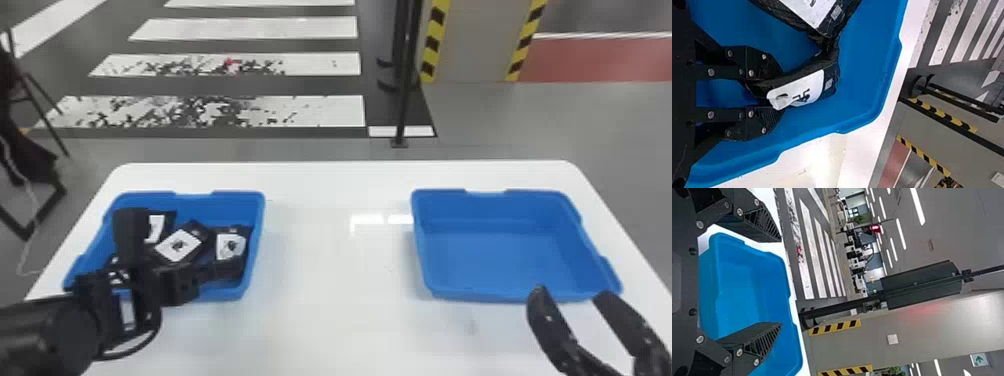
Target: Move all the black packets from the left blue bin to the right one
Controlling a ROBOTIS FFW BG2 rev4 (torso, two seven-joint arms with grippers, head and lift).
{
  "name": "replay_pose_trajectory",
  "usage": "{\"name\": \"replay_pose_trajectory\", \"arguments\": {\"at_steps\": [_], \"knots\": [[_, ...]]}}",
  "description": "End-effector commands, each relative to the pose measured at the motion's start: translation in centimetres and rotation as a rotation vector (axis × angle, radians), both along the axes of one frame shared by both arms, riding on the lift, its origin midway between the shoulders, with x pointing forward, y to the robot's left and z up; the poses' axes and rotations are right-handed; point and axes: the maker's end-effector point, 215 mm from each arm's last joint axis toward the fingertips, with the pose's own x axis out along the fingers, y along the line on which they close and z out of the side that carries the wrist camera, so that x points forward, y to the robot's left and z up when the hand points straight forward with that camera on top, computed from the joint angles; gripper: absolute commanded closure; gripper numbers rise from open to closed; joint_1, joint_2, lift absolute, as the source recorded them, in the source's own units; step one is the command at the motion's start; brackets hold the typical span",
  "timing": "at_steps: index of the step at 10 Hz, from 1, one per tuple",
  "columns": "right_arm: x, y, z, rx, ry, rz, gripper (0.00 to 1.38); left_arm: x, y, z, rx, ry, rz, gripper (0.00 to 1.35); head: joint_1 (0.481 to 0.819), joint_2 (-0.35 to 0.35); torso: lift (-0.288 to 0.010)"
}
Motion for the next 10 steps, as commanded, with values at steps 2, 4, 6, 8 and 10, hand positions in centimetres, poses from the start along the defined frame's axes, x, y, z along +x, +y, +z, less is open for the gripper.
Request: {"name": "replay_pose_trajectory", "arguments": {"at_steps": [2,4,6,8,10], "knots": [[0.0,0.0,0.0,0.004,0.0,-0.001,0.29,-2.9,2.1,2.6,0.119,0.003,-0.008,1.21,0.695,0.045,-0.14],[0.0,0.1,0.1,0.017,-0.002,0.002,0.29,-6.5,1.9,6.3,0.164,-0.03,-0.025,1.21,0.695,0.07,-0.14],[1.0,2.1,-0.2,0.12,-0.003,0.077,0.3,-8.8,-2.7,10.7,0.115,-0.125,-0.119,1.21,0.695,0.064,-0.14],[2.6,5.5,0.8,0.203,0.005,0.176,0.31,-9.7,-8.3,12.5,-0.011,-0.168,-0.215,1.21,0.695,0.037,-0.14],[4.0,10.0,-0.1,0.347,0.05,0.302,0.31,-11.1,-13.7,13.4,-0.124,-0.171,-0.319,1.21,0.695,0.001,-0.14]]}}
